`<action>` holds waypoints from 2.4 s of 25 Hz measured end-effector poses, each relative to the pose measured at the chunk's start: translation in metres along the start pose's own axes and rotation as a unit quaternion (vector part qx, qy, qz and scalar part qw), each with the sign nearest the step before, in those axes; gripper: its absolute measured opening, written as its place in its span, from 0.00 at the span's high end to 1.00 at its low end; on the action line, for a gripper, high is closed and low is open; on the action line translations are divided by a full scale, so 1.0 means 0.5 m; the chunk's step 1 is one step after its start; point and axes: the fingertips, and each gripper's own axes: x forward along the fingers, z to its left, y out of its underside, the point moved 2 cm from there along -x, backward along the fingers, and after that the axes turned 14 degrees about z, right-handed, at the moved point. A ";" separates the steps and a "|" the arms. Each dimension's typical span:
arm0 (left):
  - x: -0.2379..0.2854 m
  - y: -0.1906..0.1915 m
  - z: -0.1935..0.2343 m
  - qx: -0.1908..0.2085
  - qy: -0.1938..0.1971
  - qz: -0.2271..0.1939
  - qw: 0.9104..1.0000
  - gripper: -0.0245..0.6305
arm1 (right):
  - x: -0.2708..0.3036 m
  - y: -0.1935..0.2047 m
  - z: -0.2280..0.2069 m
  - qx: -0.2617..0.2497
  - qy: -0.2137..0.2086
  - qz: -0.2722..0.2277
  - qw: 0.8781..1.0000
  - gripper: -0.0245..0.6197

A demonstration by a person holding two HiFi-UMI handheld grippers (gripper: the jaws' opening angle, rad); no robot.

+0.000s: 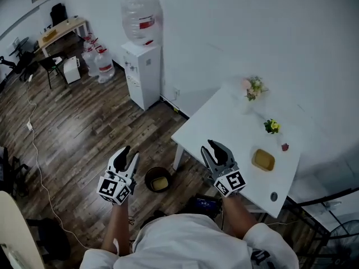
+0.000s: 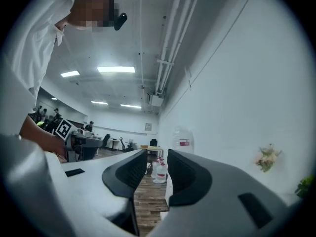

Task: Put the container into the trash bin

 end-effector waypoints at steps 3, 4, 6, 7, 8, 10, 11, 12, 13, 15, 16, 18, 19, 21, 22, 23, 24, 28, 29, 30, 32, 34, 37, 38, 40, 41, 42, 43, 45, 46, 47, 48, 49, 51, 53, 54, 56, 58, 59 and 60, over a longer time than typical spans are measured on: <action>0.071 -0.005 -0.036 -0.010 0.034 0.006 0.999 0.73 | -0.050 0.005 -0.067 0.013 0.036 0.004 0.999 0.74; 0.098 -0.009 -0.054 -0.010 0.047 0.008 0.999 0.73 | -0.067 0.012 -0.094 0.022 0.048 0.008 0.999 0.74; 0.151 -0.023 -0.103 -0.003 0.077 0.013 0.997 0.73 | -0.112 0.036 -0.154 0.054 0.072 0.022 0.996 0.74; 0.178 -0.033 -0.131 0.002 0.093 0.014 0.996 0.73 | -0.140 0.047 -0.184 0.068 0.086 0.028 0.994 0.74; 0.206 -0.042 -0.159 0.005 0.109 0.014 0.994 0.73 | -0.169 0.057 -0.213 0.076 0.102 0.032 0.991 0.74; 0.267 -0.053 -0.210 0.010 0.137 0.017 0.990 0.73 | -0.224 0.076 -0.265 0.081 0.130 0.035 0.988 0.74; 0.300 -0.055 -0.235 0.010 0.148 0.020 0.989 0.73 | -0.250 0.084 -0.293 0.082 0.140 0.035 0.986 0.74; 0.336 -0.054 -0.263 0.010 0.158 0.022 0.987 0.73 | -0.276 0.092 -0.322 0.080 0.150 0.034 0.985 0.74; 0.371 -0.052 -0.293 0.009 0.168 0.024 0.985 0.73 | -0.303 0.099 -0.352 0.077 0.158 0.035 0.984 0.74; 0.438 -0.049 -0.359 0.008 0.190 0.030 0.981 0.73 | -0.364 0.115 -0.410 0.076 0.175 0.040 0.981 0.74; 0.468 -0.048 -0.393 0.008 0.202 0.033 0.979 0.73 | -0.398 0.123 -0.437 0.079 0.185 0.043 0.979 0.74; 0.524 -0.047 -0.463 0.013 0.226 0.041 0.973 0.73 | -0.468 0.142 -0.490 0.085 0.208 0.048 0.973 0.74; 0.550 -0.046 -0.497 0.013 0.235 0.044 0.971 0.73 | -0.503 0.153 -0.517 0.088 0.220 0.049 0.970 0.74; 0.598 -0.042 -0.566 0.015 0.251 0.047 0.967 0.73 | -0.572 0.176 -0.573 0.096 0.242 0.048 0.964 0.74; 0.621 -0.041 -0.599 0.018 0.258 0.047 0.965 0.73 | -0.603 0.189 -0.601 0.101 0.251 0.047 0.962 0.74; 0.643 -0.039 -0.629 0.021 0.265 0.048 0.963 0.73 | -0.629 0.202 -0.629 0.105 0.259 0.048 0.959 0.74; 0.664 -0.037 -0.655 0.024 0.271 0.050 0.961 0.73 | -0.651 0.216 -0.654 0.111 0.266 0.050 0.956 0.74; 0.717 -0.015 -0.729 0.030 0.281 0.066 0.957 0.73 | -0.712 0.287 -0.730 0.153 0.274 0.068 0.947 0.74; 0.725 -0.009 -0.745 0.034 0.281 0.069 0.957 0.73 | -0.723 0.308 -0.747 0.168 0.274 0.073 0.944 0.74; 0.732 -0.003 -0.761 0.040 0.280 0.071 0.956 0.73 | -0.733 0.332 -0.766 0.186 0.273 0.078 0.941 0.74; 0.746 0.004 -0.786 0.053 0.280 0.073 0.956 0.73 | -0.745 0.383 -0.806 0.237 0.269 0.080 0.930 0.74; 0.757 0.017 -0.801 0.059 0.278 0.080 0.955 0.73 | -0.749 0.436 -0.839 0.291 0.265 0.081 0.916 0.74; 0.769 0.046 -0.801 0.054 0.271 0.101 0.956 0.73 | -0.734 0.518 -0.870 0.346 0.252 0.106 0.897 0.74; 0.771 0.055 -0.795 0.050 0.266 0.108 0.957 0.73 | -0.723 0.545 -0.876 0.363 0.244 0.119 0.892 0.74; 0.772 0.071 -0.779 0.044 0.256 0.122 0.958 0.73 | -0.697 0.602 -0.885 0.397 0.226 0.145 0.878 0.74; 0.771 0.077 -0.769 0.044 0.251 0.129 0.958 0.73 | -0.685 0.630 -0.887 0.414 0.219 0.156 0.870 0.74; 0.769 0.083 -0.760 0.044 0.244 0.135 0.959 0.73 | -0.674 0.659 -0.889 0.429 0.214 0.167 0.861 0.74; 0.766 0.088 -0.749 0.045 0.236 0.139 0.961 0.73 | -0.666 0.688 -0.891 0.443 0.210 0.179 0.853 0.74; 0.762 0.096 -0.728 0.042 0.219 0.145 0.964 0.73 | -0.655 0.739 -0.893 0.461 0.207 0.208 0.837 0.74; 0.760 0.100 -0.716 0.040 0.210 0.147 0.966 0.73 | -0.653 0.760 -0.895 0.466 0.208 0.223 0.830 0.74; 0.758 0.102 -0.705 0.039 0.202 0.150 0.967 0.73 | -0.652 0.777 -0.897 0.470 0.211 0.237 0.824 0.74; 0.756 0.104 -0.692 0.037 0.194 0.151 0.969 0.73 | -0.650 0.792 -0.900 0.476 0.213 0.247 0.817 0.74; 0.754 0.104 -0.678 0.034 0.185 0.152 0.970 0.73 | -0.648 0.806 -0.901 0.486 0.214 0.253 0.809 0.74; 0.745 0.102 -0.652 0.029 0.167 0.153 0.974 0.73 | -0.643 0.829 -0.894 0.509 0.207 0.260 0.794 0.74; 0.736 0.101 -0.631 0.025 0.151 0.153 0.976 0.73 | -0.641 0.845 -0.885 0.523 0.199 0.269 0.784 0.74; 0.732 0.100 -0.622 0.023 0.145 0.153 0.977 0.73 | -0.639 0.850 -0.883 0.526 0.196 0.272 0.782 0.74; 0.723 0.105 -0.607 0.017 0.136 0.154 0.979 0.73 | -0.634 0.857 -0.880 0.529 0.193 0.277 0.779 0.74; 0.715 0.112 -0.597 0.010 0.131 0.156 0.979 0.73 | -0.628 0.863 -0.876 0.532 0.188 0.281 0.777 0.74; 0.713 0.115 -0.594 0.007 0.129 0.156 0.979 0.73 | -0.626 0.865 -0.874 0.534 0.185 0.281 0.775 0.75; 0.711 0.116 -0.593 0.005 0.127 0.155 0.980 0.73 | -0.623 0.864 -0.873 0.537 0.182 0.281 0.775 0.77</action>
